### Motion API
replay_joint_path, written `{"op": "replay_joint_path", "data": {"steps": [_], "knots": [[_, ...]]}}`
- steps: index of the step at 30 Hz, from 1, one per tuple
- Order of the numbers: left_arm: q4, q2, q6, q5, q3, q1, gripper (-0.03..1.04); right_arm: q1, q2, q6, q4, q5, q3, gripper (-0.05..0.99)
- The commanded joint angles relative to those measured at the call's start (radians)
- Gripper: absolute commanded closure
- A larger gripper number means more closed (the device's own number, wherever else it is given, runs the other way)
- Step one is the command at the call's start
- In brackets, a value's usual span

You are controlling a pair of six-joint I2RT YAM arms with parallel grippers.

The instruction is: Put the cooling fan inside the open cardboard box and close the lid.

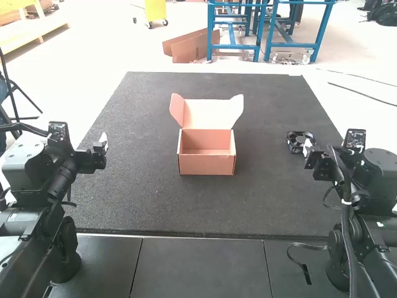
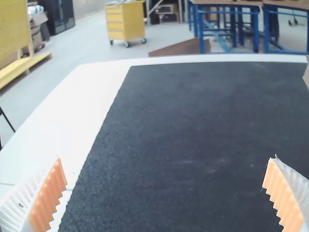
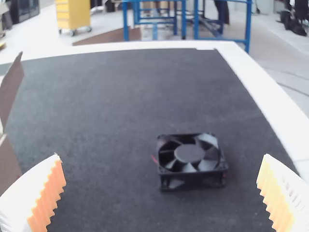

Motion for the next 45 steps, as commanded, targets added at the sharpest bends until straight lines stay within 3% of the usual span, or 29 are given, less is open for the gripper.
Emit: {"op": "replay_joint_path", "data": {"steps": [1,26,30,33,40,45], "knots": [[0.010,-0.020,-0.011,0.002,-0.007,-0.008,0.04,-0.008,-0.011,0.013,-0.005,0.017,-0.004,0.02],[0.010,-0.019,-0.013,0.002,-0.007,-0.005,0.04,-0.009,-0.009,0.015,-0.006,0.018,-0.004,0.02],[0.030,-0.019,-0.051,0.002,-0.007,-0.005,0.04,-0.009,-0.009,0.021,-0.002,0.017,-0.004,0.02],[0.069,-0.019,-0.065,0.000,-0.007,-0.005,0.04,-0.009,-0.007,0.065,0.032,0.025,-0.004,0.02],[0.141,-0.019,-0.065,-0.009,-0.006,-0.002,0.04,-0.008,-0.009,0.075,0.207,0.057,-0.001,0.02],[0.188,-0.019,-0.065,-0.009,0.032,-0.002,0.04,-0.008,-0.004,0.075,0.225,0.046,0.035,0.02]]}}
